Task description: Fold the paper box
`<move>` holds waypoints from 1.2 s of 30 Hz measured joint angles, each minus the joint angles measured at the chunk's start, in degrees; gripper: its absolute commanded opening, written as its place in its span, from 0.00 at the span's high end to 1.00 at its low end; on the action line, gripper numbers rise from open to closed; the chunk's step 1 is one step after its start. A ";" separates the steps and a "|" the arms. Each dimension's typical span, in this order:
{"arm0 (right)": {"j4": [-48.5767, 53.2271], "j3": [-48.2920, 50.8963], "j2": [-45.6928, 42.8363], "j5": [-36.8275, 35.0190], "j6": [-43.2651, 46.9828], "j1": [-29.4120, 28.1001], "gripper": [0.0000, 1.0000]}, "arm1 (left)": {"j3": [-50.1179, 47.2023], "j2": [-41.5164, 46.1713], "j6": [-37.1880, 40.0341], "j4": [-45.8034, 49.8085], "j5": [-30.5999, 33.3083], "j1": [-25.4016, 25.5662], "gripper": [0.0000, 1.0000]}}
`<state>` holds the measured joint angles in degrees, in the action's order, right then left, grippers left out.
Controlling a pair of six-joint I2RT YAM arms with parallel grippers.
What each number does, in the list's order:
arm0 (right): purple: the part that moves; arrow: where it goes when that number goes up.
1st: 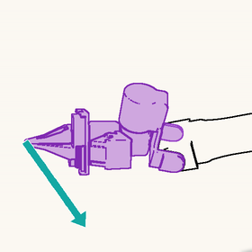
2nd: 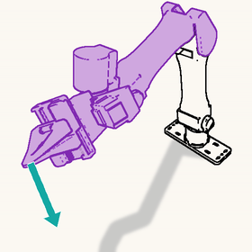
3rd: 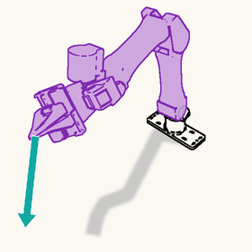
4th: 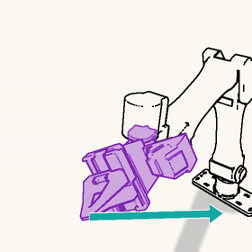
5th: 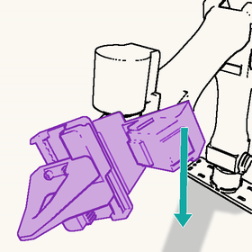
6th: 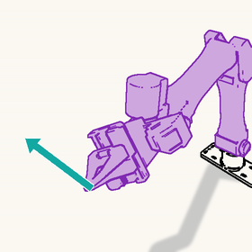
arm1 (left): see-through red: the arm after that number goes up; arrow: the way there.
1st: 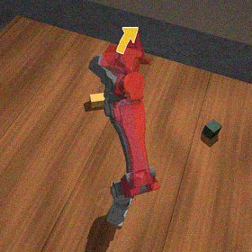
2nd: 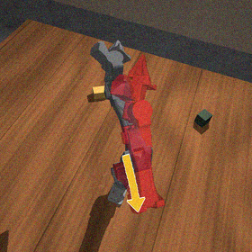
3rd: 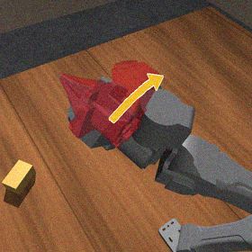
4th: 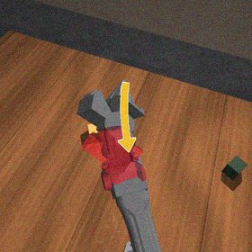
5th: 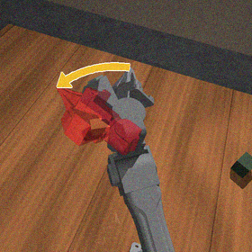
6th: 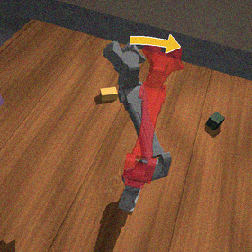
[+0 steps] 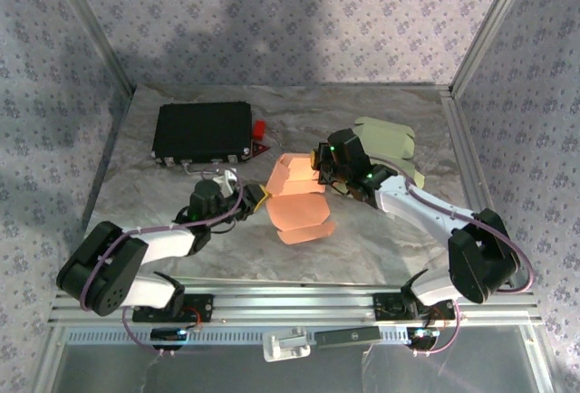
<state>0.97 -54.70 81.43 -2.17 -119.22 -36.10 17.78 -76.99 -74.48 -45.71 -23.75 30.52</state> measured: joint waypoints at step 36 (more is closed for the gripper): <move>-30.36 8.96 11.72 -21.51 11.19 -13.38 1.00 | 5.20 22.82 29.27 56.54 5.25 -16.70 0.81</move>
<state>-29.39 -45.74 93.14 -23.68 -108.03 -49.47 22.98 -54.17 -45.21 10.83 -18.50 13.82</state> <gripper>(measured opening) 0.051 0.204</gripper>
